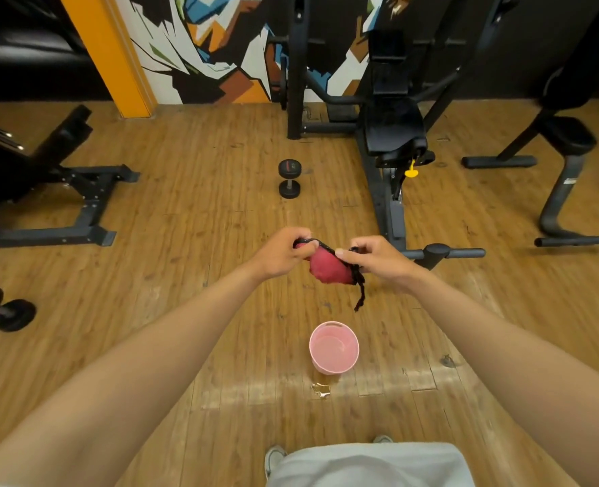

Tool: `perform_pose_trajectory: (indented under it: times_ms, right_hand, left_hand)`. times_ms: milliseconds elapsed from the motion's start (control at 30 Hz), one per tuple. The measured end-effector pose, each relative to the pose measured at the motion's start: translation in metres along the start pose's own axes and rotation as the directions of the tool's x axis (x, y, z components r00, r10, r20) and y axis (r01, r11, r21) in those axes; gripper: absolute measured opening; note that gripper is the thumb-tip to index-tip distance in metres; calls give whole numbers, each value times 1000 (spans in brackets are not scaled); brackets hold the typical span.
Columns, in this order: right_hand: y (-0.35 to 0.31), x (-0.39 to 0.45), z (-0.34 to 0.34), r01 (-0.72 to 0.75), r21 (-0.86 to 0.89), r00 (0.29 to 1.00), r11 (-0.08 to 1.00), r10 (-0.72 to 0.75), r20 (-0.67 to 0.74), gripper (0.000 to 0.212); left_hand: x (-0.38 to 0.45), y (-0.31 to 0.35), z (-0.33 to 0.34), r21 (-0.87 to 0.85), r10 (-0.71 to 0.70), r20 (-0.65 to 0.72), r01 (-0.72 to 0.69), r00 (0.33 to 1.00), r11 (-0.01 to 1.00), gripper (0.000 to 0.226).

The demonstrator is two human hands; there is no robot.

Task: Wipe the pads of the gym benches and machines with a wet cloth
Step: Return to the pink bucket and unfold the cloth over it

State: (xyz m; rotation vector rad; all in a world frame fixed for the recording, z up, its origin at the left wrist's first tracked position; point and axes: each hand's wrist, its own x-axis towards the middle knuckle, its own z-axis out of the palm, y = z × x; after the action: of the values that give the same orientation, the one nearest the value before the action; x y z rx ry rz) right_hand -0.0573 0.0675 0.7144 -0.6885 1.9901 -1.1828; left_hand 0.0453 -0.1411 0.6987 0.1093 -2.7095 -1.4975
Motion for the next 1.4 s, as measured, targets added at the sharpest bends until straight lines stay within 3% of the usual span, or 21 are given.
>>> perform_pose_trajectory:
  times_ms: [100,167,233,333,433,500,600,733,833,900,1000,1100,1167,1267,1400]
  right_hand:
    - [17,-1,-15,-96,187,989,978,115,-92,29]
    - [30,-1,-25,-105,269,969,957,160,-188,24]
    - [39,-1,-35,-53,333,950,941,150,-274,18]
    - [42,-1,-48,16,316,934,948,99,-344,12]
    - [41,0,-59,38,257,941,966,52,-333,9]
    - [41,-2,-66,38,203,937,978,36,-348,16]
    - [46,-4,-77,50,150,929,987,9,-370,18]
    - [61,-8,-88,59,-117,862,991,-110,-496,14]
    - [69,-11,-91,-4,-115,832,993,-60,-552,16]
    - [72,-14,-90,-32,-105,885,994,-21,-465,29]
    - [74,-22,-78,-89,-124,967,988,56,-249,35]
    - [78,-20,-63,-88,-214,993,973,68,-97,38]
    - [68,-20,-51,-28,-223,1000,974,29,-1,47]
    - [50,-19,-33,64,-89,993,994,-55,102,53]
    - [41,-16,-21,109,-23,992,994,-108,66,28]
  left_hand:
    - [2,11,-3,-128,-102,-96,89,990,988,38]
    - [0,19,-2,-234,-204,-91,178,975,956,37]
    - [-2,22,2,-181,-314,-40,302,949,936,45]
    - [-1,11,16,-85,-506,-12,504,862,860,62]
    - [-4,4,29,-247,-590,122,600,798,761,48]
    - [-8,3,35,-294,-550,229,596,803,747,34]
    - [-11,-2,43,-339,-496,265,562,827,754,36]
    - [-8,-10,56,-491,-538,34,483,842,725,29]
    - [-4,-13,64,-728,-651,-182,344,737,593,38]
    - [-2,-15,66,-770,-678,-259,276,688,575,47]
    - [5,-4,66,-711,-578,-286,234,765,663,47]
    - [21,25,64,-451,-319,-269,174,909,876,35]
    - [29,42,62,-272,-139,-185,85,973,959,24]
    - [35,59,59,-115,7,-89,-17,996,993,15]
    - [34,60,47,-5,68,-69,-68,995,998,12]
